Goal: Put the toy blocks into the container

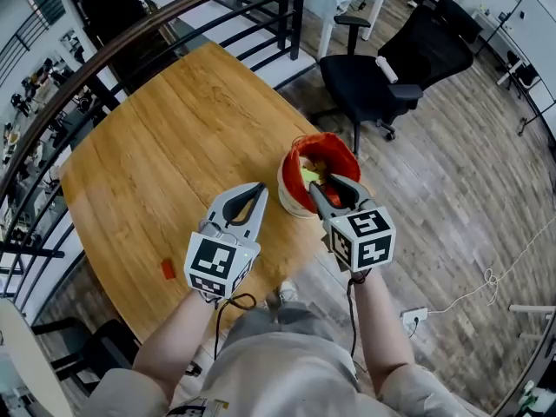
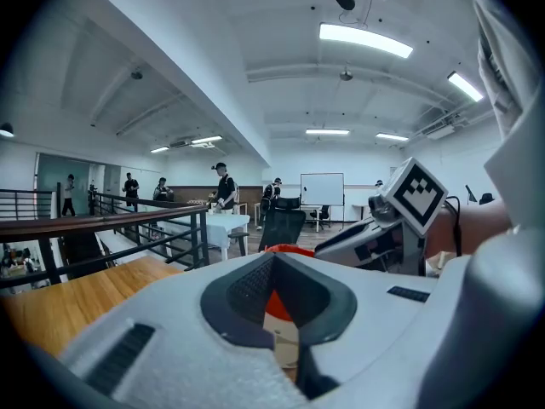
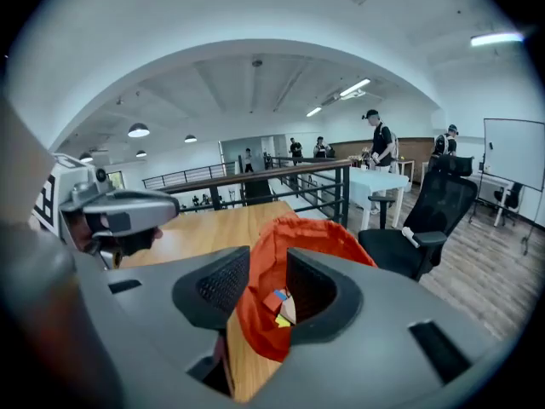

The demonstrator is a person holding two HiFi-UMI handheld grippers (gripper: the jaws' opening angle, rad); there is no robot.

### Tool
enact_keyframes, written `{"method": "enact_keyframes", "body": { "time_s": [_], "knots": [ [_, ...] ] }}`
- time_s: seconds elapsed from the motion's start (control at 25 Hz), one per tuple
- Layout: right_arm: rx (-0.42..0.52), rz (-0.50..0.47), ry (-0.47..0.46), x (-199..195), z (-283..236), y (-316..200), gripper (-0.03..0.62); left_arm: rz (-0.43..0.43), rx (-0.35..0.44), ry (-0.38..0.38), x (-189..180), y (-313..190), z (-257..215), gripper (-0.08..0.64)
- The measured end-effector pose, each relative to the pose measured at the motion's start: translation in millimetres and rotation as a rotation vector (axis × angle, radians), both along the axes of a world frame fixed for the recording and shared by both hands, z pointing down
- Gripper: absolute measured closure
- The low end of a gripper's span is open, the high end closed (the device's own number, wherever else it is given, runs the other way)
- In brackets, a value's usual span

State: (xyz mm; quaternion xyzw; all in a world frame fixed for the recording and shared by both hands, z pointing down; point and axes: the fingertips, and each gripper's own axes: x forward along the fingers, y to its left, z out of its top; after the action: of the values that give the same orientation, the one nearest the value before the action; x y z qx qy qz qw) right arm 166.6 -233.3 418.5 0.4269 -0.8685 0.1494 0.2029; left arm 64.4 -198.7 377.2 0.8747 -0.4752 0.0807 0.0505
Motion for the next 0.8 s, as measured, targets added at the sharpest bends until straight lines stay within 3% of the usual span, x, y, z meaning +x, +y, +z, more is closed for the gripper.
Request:
{"method": "enact_keyframes", "body": {
  "time_s": [0.28,0.52,0.8],
  "knots": [
    [0.241,-0.058,-0.132,-29,-102,34,0.536,-0.046,0.038,0.003,-21,24,-28,0.548],
    [0.329,-0.153,-0.187,-55,-151,72,0.548,-0.084,0.087,-0.005,-44,58,-61,0.548],
    [0.356,-0.278,-0.272,-94,-179,123,0.555,-0.16,0.156,-0.013,-89,111,-109,0.548]
  ]
}}
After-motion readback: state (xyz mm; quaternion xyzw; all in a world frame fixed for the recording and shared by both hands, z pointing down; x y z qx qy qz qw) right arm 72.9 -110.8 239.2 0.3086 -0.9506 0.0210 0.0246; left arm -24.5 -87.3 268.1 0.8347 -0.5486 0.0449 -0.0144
